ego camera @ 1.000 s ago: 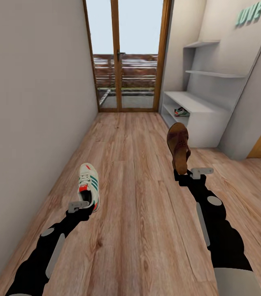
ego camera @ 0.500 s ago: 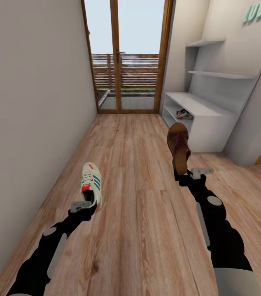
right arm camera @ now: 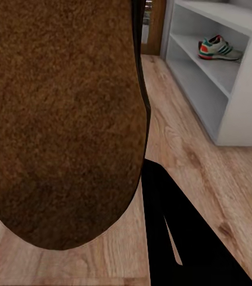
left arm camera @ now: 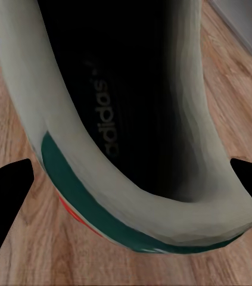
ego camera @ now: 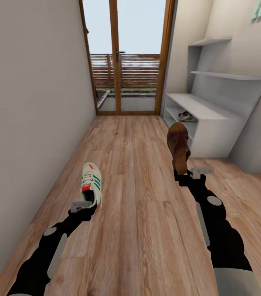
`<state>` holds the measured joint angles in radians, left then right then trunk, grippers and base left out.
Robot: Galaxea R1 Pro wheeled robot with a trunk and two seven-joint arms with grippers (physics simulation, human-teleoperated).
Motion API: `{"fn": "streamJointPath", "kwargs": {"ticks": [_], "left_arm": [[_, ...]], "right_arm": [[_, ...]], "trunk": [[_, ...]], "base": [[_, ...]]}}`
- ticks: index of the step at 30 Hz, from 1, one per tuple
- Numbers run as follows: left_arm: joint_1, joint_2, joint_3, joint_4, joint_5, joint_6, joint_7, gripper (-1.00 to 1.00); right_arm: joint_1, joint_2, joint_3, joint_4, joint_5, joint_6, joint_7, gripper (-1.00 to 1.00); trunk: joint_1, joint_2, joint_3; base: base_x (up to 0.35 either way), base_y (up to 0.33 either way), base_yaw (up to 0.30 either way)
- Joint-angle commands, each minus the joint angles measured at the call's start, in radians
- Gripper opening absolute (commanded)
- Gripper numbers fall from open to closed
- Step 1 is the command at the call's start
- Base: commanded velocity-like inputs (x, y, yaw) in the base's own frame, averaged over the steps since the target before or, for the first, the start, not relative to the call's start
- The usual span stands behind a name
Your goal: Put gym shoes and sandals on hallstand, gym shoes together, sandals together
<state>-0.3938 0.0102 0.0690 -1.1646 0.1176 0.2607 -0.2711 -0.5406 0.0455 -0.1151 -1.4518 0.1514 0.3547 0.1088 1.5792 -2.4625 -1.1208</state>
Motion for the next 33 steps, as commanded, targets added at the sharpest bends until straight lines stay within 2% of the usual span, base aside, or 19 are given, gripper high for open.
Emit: {"fn": "streamJointPath", "kwargs": {"ticks": [1,15,20,33], "left_arm": [[0.0,0.0,0.001,-0.001,0.011,0.009,-0.003,-1.0],[0.0,-0.001,0.001,-0.001,0.014,0.009,-0.003,-1.0],[0.0,0.0,0.002,-0.001,0.013,0.009,-0.003,-1.0],[0.0,-0.001,0.002,-0.001,0.013,0.009,-0.003,-1.0]], "right_arm": [[-0.001,0.001,-0.003,-0.002,0.007,0.006,0.009,-1.0],[-0.001,0.002,-0.001,-0.002,0.007,0.006,0.009,-1.0],[-0.001,0.002,0.037,-0.002,0.007,0.006,0.009,-1.0],[-0.001,0.002,0.043,-0.002,0.007,0.006,0.009,-1.0]], "trunk": [[0.0,0.0,-0.001],[0.0,0.0,-0.001],[0.0,0.0,-0.001],[0.0,0.0,-0.001]], "base": [[0.347,0.0,0.0],[0.347,0.0,0.0],[0.347,0.0,0.0],[0.347,0.0,0.0]]}}
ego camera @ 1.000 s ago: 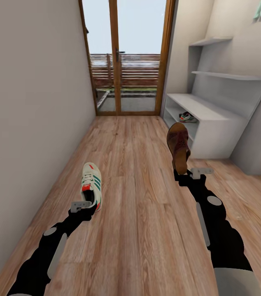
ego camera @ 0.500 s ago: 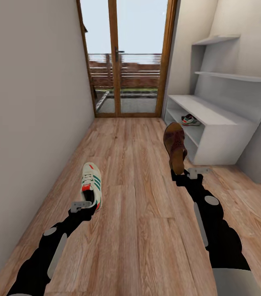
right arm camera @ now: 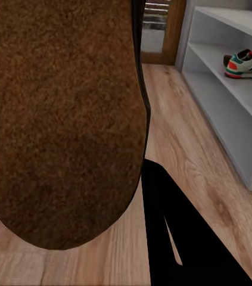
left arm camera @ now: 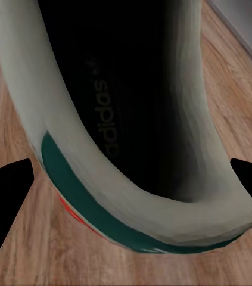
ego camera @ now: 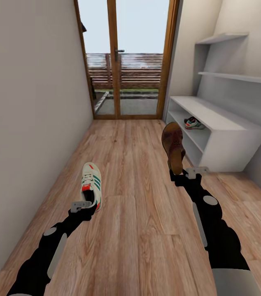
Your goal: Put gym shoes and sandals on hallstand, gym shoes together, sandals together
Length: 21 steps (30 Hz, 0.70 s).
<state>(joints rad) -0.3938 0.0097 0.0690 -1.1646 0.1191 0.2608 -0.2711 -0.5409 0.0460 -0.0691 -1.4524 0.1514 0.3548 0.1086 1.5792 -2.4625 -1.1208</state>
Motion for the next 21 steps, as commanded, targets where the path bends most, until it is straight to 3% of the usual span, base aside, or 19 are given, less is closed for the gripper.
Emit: {"fn": "streamJointPath", "kwargs": {"ticks": [1,21], "left_arm": [[0.0,0.0,0.002,-0.001,0.011,0.009,-0.003,-1.0],[0.0,0.0,0.001,-0.001,0.011,0.01,-0.003,-1.0]], "right_arm": [[-0.001,0.001,-0.003,-0.002,0.007,0.006,0.009,-1.0],[-0.001,0.002,-0.003,-0.002,0.007,0.007,0.009,-1.0]], "trunk": [[0.0,0.0,-0.001],[0.0,0.0,-0.001]], "base": [[0.347,0.0,0.0],[0.347,0.0,0.0]]}}
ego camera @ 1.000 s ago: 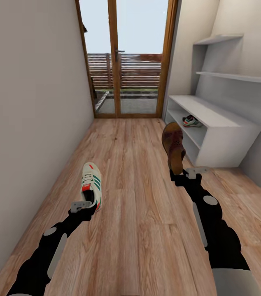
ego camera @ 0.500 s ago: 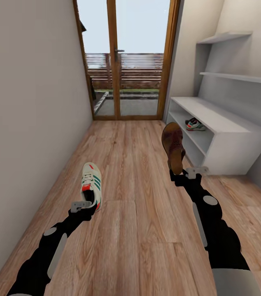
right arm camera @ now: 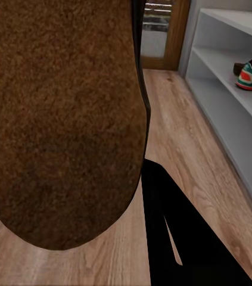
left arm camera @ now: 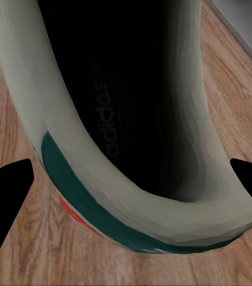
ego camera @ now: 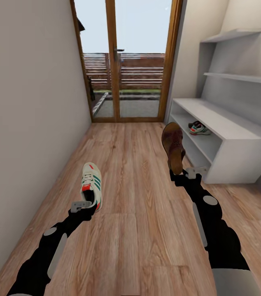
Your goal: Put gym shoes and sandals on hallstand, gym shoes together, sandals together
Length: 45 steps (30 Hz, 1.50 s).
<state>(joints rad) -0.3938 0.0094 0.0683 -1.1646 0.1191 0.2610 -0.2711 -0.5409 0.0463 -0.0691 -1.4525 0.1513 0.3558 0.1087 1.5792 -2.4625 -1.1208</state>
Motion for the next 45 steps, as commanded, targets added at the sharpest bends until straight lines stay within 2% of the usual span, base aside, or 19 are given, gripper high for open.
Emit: {"fn": "streamJointPath", "kwargs": {"ticks": [1,18,45], "left_arm": [[0.0,0.0,0.002,-0.001,0.011,0.009,-0.003,-1.0],[0.0,0.0,0.002,-0.001,0.011,0.009,-0.003,-1.0],[0.0,0.0,0.001,-0.001,0.011,0.009,-0.003,-1.0]], "right_arm": [[-0.001,0.001,-0.003,-0.002,0.007,0.006,0.009,-1.0],[-0.001,0.001,-0.003,-0.002,0.007,0.006,0.009,-1.0],[-0.001,0.001,-0.003,-0.002,0.007,0.006,0.009,-1.0]], "trunk": [[0.0,0.0,-0.001],[0.0,0.0,-0.001],[0.0,0.0,-0.001]], "base": [[0.347,0.0,0.0],[0.347,0.002,0.0],[0.347,0.069,0.0]]}}
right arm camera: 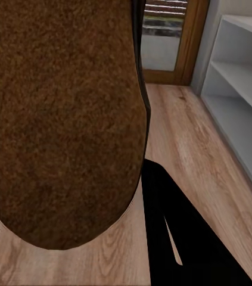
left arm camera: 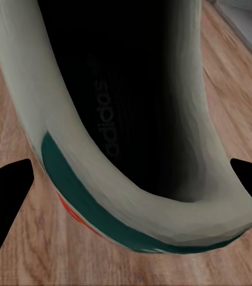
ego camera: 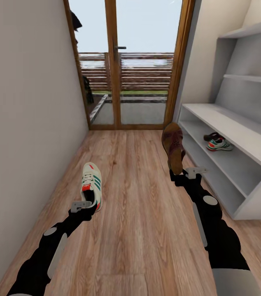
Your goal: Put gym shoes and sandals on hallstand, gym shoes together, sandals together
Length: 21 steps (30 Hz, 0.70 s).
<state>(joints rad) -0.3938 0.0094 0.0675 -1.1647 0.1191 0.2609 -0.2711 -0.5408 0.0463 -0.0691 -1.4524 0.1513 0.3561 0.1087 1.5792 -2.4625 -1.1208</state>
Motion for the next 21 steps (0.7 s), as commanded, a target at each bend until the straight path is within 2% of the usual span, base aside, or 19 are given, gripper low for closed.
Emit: {"fn": "streamJointPath", "kwargs": {"ticks": [1,18,21], "left_arm": [[0.0,0.0,0.002,-0.001,0.011,0.009,-0.003,-1.0],[0.0,-0.002,0.002,-0.001,0.011,0.01,-0.003,-1.0],[0.0,-0.003,0.002,-0.001,0.011,0.01,-0.003,-1.0]], "right_arm": [[-0.001,0.001,-0.003,-0.002,0.007,0.006,0.009,-1.0],[-0.001,0.001,-0.003,-0.003,0.007,0.006,0.009,-1.0],[-0.001,0.001,-0.003,-0.003,0.007,0.006,0.009,-1.0]], "trunk": [[0.0,0.0,-0.001],[0.0,0.0,-0.001],[0.0,0.0,0.0]], "base": [[0.347,0.073,0.0],[0.347,0.073,0.0],[0.347,0.073,-0.141]]}}
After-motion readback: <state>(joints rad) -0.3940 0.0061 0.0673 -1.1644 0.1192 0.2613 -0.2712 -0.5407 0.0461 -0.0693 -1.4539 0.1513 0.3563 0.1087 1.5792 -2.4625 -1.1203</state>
